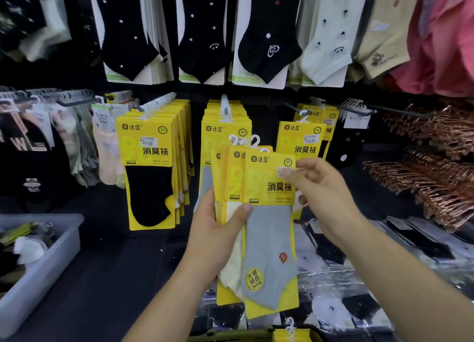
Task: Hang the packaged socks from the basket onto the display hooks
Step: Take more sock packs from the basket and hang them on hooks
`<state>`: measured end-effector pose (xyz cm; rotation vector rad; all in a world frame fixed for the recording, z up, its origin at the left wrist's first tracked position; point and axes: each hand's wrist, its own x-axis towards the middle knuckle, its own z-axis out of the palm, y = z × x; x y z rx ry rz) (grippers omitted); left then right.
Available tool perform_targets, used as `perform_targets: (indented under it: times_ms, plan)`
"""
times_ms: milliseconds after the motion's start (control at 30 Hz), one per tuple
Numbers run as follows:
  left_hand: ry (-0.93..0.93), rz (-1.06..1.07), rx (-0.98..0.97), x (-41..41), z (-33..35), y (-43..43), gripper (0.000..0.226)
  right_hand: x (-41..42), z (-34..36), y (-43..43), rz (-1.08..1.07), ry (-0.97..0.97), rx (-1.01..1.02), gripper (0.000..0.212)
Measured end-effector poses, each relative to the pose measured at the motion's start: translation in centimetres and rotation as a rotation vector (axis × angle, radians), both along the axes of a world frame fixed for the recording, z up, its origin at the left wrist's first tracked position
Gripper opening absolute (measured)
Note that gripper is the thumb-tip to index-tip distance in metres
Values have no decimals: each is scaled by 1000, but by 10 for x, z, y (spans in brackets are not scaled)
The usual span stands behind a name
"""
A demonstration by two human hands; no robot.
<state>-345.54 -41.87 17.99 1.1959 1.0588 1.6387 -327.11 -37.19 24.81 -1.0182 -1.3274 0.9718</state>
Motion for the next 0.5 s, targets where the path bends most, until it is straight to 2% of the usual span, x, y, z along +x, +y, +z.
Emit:
perform_targets:
  times_ms: [67, 200, 300, 400, 500]
  plan:
    - [58, 13, 1, 0, -2, 0, 28, 4, 16, 5, -32, -59, 103, 19]
    - [113, 36, 14, 1, -2, -1, 28, 4, 39, 11, 17, -311, 239, 8]
    - [143, 58, 16, 0, -2, -1, 28, 3, 49, 13, 71, -517, 254, 13]
    - [171, 55, 13, -1, -3, -3, 28, 6, 58, 13, 126, -610, 224, 13]
    - [188, 36, 19, 0, -2, -4, 28, 9, 63, 15, 75, -703, 262, 15]
